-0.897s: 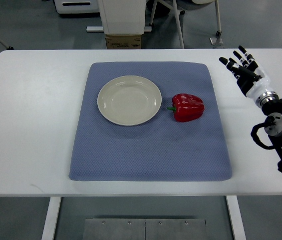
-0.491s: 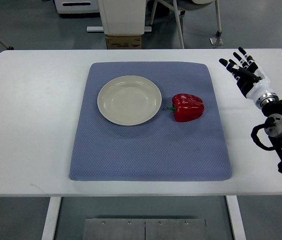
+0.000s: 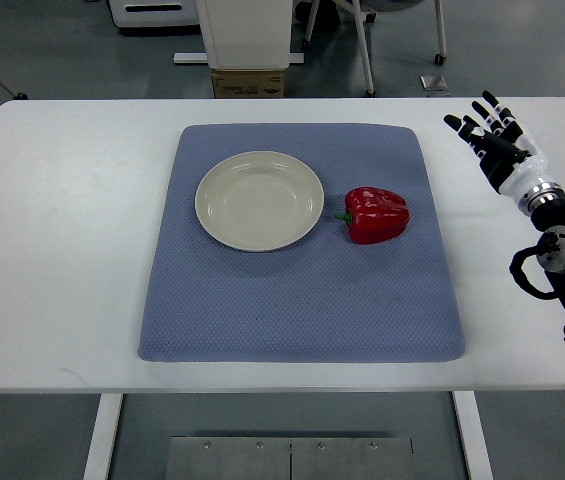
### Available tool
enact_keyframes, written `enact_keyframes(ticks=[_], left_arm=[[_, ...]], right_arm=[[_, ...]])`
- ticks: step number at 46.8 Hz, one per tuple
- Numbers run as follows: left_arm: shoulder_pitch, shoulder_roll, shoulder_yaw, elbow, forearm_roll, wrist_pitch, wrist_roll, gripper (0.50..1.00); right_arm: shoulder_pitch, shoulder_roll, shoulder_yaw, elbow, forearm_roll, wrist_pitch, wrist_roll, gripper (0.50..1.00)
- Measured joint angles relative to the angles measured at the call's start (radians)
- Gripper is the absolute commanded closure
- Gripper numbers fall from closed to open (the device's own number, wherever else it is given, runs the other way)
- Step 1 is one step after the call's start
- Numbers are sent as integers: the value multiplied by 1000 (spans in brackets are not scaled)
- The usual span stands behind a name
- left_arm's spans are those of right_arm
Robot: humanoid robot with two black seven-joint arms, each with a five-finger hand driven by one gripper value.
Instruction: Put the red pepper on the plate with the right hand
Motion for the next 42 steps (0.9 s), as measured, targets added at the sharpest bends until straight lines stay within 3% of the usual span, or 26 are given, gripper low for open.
enact_keyframes(ticks=[42], left_arm=[[0, 0, 0, 0, 1, 0, 0, 500]], right_arm=[[20, -16, -3, -5, -1, -8, 0, 500]])
